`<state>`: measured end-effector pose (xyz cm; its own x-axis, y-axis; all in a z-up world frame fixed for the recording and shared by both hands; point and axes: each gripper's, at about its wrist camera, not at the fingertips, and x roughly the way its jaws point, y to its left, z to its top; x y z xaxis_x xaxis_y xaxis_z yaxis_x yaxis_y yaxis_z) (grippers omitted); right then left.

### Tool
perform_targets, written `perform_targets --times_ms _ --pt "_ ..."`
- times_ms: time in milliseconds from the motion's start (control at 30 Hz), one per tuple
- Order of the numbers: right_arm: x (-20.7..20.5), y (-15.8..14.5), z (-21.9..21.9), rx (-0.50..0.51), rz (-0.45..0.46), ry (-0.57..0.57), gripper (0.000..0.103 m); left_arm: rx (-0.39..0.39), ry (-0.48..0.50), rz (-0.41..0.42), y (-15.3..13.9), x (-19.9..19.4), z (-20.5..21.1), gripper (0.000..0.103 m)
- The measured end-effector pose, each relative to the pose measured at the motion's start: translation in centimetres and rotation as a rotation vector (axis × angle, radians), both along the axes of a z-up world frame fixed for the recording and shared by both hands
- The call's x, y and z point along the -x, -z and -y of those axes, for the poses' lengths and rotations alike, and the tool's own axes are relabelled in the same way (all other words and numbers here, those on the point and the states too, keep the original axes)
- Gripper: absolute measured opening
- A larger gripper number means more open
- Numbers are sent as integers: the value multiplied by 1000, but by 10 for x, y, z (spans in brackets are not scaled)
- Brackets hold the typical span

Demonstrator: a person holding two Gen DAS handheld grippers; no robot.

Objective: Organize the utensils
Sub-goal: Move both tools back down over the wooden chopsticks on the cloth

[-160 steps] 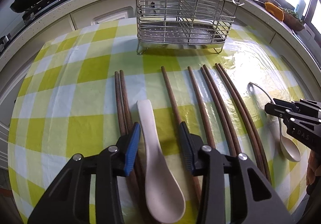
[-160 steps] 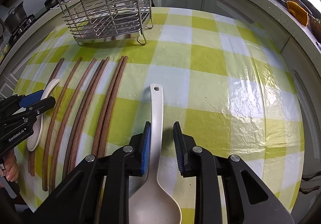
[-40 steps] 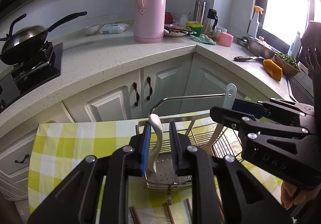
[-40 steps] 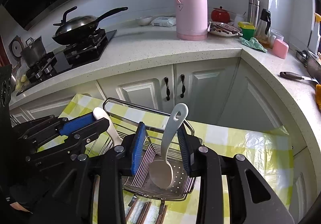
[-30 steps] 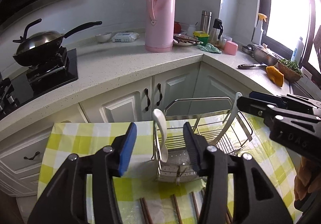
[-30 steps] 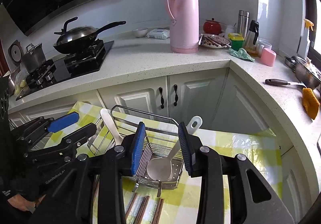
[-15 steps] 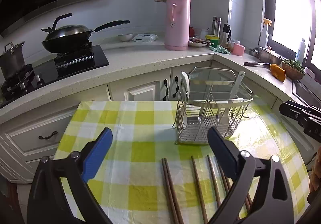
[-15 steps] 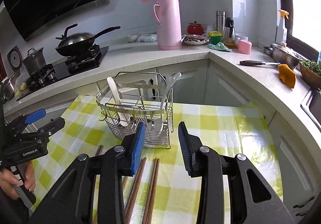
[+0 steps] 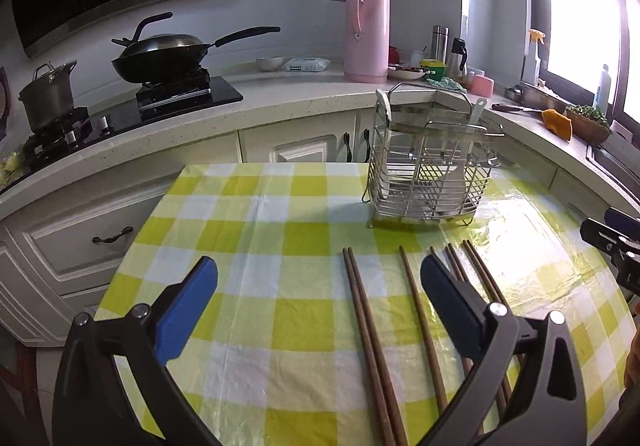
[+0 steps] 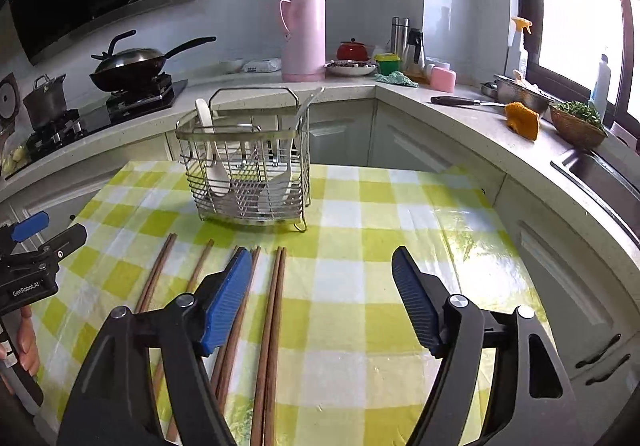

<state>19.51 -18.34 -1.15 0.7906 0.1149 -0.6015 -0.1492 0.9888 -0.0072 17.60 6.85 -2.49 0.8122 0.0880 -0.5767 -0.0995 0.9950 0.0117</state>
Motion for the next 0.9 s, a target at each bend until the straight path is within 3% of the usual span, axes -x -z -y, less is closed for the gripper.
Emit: perform_targets --times_ms 133,300,433,533,700,900 --pt "3 20 2 -8 -34 -4 71 -8 7 -25 17 7 -1 98" --pt "3 51 4 -34 -107 -16 70 -30 -5 -120 46 -1 -9 98" --pt "4 69 2 -53 -146 -25 69 16 -2 -175 62 -11 -17 97" --pt "0 76 1 -54 -166 -24 64 18 5 -204 69 -21 -16 97" --pt "-6 82 4 -72 -190 -18 62 12 10 -257 85 -38 -10 89" --pt "-11 83 4 -84 -197 -31 60 13 -11 -275 89 -54 -11 88"
